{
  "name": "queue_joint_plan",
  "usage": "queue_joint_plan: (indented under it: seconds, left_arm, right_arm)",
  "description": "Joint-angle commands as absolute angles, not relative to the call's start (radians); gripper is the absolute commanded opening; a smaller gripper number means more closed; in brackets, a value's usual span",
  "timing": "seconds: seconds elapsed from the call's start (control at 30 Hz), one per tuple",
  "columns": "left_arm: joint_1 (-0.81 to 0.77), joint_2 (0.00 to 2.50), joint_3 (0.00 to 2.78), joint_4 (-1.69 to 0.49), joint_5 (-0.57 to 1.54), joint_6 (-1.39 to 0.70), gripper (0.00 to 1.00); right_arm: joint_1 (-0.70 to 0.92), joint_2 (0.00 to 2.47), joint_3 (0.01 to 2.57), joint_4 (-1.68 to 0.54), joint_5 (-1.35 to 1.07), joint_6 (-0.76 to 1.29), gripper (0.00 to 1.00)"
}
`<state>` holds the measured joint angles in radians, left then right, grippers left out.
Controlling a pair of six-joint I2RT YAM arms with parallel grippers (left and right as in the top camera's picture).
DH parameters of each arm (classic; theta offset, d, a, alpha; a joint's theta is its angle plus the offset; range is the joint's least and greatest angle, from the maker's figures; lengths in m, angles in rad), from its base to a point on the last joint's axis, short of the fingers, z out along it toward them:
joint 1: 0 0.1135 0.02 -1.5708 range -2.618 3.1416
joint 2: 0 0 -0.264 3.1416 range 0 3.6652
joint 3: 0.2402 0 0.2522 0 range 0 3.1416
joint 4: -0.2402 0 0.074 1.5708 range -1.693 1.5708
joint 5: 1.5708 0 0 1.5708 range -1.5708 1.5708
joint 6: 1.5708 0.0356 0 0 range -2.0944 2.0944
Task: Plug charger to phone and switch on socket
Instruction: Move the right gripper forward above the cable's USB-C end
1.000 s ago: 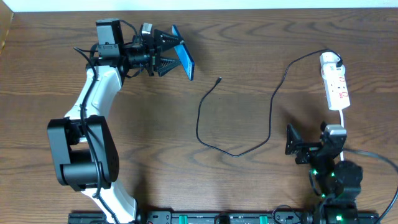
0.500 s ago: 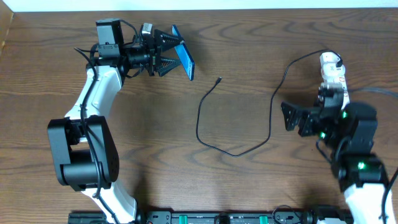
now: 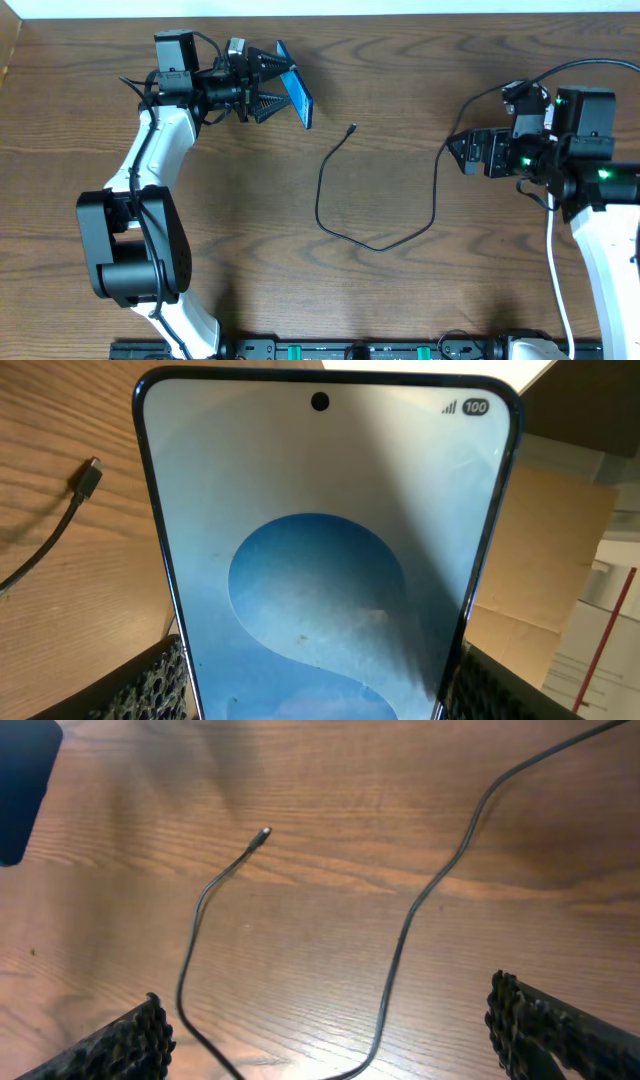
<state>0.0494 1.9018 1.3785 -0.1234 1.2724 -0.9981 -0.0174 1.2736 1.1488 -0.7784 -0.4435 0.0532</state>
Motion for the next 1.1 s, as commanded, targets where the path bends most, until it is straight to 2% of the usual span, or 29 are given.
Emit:
queue_joint_plan:
  seconds: [0.0,1.07]
  left_arm:
    - [0.049,1.885,1.394,-0.118,1.297,-1.033,0.73]
    - [0.046,1.885,1.394,-0.118,1.298,-1.129,0.73]
  right_arm:
    - [-0.005,1.288,1.168,-0.762,-0.508,0.123,0.99]
    - [0.003,1.295,1.168,-0.751,-0.508,0.138,0.99]
